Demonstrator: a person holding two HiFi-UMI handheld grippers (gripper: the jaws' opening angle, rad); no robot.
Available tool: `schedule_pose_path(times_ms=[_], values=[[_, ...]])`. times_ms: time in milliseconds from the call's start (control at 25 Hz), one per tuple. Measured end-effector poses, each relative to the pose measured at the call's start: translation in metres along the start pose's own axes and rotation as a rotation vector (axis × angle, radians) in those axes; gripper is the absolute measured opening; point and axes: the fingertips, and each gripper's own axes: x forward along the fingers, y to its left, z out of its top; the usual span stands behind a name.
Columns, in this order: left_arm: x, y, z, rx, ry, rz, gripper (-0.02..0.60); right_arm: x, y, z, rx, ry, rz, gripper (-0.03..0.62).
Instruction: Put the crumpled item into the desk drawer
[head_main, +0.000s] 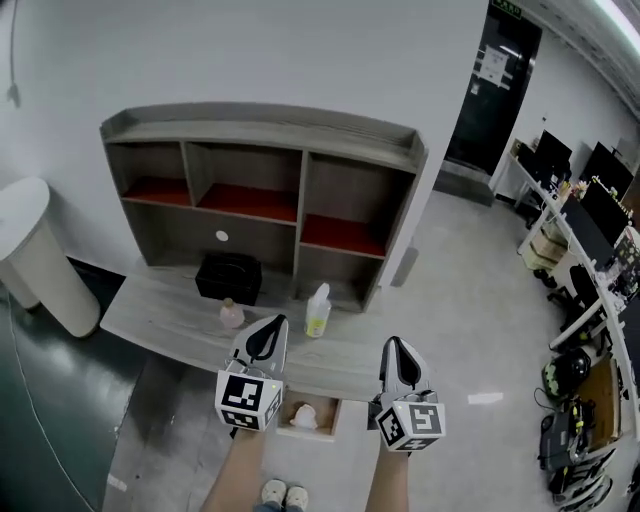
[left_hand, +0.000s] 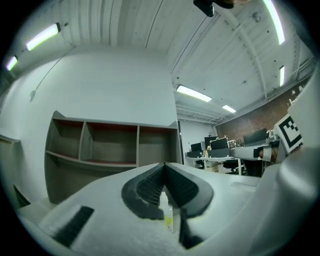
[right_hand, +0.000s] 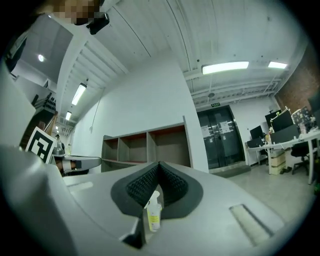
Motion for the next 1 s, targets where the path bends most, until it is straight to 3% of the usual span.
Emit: schedule_pose_path(times_ms=[400,1000], values=[[-0.014,-0.013,0.07,0.055,-0.128,-0.032,0.0,-0.015,0.003,0.055,-0.028,-0.095,-0.006,0.011],[-0.026,-0.022,0.073,0.053,-0.129,-0.047,0.0,-0.028,0.005,0.051,-0.04,-0.064,-0.015,0.009]])
